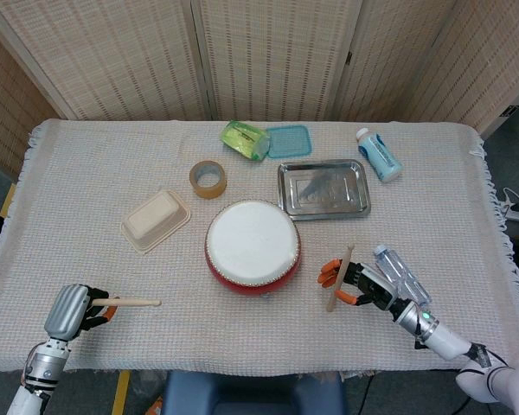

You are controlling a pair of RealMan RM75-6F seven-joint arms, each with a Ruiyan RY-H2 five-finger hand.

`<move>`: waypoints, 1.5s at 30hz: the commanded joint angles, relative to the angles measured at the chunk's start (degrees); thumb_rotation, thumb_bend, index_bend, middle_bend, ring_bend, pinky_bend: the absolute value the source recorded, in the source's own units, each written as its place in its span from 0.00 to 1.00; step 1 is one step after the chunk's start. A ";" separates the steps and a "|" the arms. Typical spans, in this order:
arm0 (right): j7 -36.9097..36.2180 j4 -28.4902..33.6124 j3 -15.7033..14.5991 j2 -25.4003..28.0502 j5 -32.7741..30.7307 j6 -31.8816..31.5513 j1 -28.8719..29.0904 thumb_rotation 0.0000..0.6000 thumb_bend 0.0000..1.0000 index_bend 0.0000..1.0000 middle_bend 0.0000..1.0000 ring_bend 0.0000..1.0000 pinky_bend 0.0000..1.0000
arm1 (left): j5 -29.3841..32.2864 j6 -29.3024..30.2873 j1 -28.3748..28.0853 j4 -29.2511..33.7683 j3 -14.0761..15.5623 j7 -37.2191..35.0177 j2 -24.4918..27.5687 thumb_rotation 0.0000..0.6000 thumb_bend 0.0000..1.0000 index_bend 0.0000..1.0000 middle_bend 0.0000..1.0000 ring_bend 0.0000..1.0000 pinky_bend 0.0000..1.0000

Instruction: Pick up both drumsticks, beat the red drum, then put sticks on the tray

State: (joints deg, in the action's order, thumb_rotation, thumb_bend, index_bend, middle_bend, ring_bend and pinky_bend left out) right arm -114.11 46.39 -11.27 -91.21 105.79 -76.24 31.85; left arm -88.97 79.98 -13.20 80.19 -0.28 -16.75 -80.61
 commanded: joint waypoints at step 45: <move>14.35 -2.47 -4.30 -8.46 -2.01 3.91 2.43 1.00 0.01 0.99 0.85 0.77 0.80 | -0.58 -0.66 -0.08 -0.85 0.51 -0.50 0.02 1.00 0.43 1.00 1.00 1.00 1.00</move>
State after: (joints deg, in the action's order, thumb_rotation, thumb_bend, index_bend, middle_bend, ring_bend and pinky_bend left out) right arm -100.28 43.73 -15.68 -99.53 104.06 -72.55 34.33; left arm -89.54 79.34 -13.27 79.37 0.22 -17.22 -80.57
